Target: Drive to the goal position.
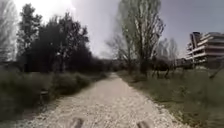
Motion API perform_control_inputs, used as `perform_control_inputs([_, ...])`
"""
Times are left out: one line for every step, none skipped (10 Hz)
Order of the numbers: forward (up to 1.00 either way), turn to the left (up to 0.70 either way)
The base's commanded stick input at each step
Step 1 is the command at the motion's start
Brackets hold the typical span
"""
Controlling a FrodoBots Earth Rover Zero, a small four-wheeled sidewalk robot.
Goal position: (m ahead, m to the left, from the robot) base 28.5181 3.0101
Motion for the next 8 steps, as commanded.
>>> perform_control_inputs([1.00,0.00])
perform_control_inputs([1.00,0.00])
perform_control_inputs([1.00,0.00])
perform_control_inputs([1.00,0.00])
perform_control_inputs([1.00,-0.13])
perform_control_inputs([1.00,-0.27])
perform_control_inputs([1.00,-0.16])
perform_control_inputs([1.00,0.00])
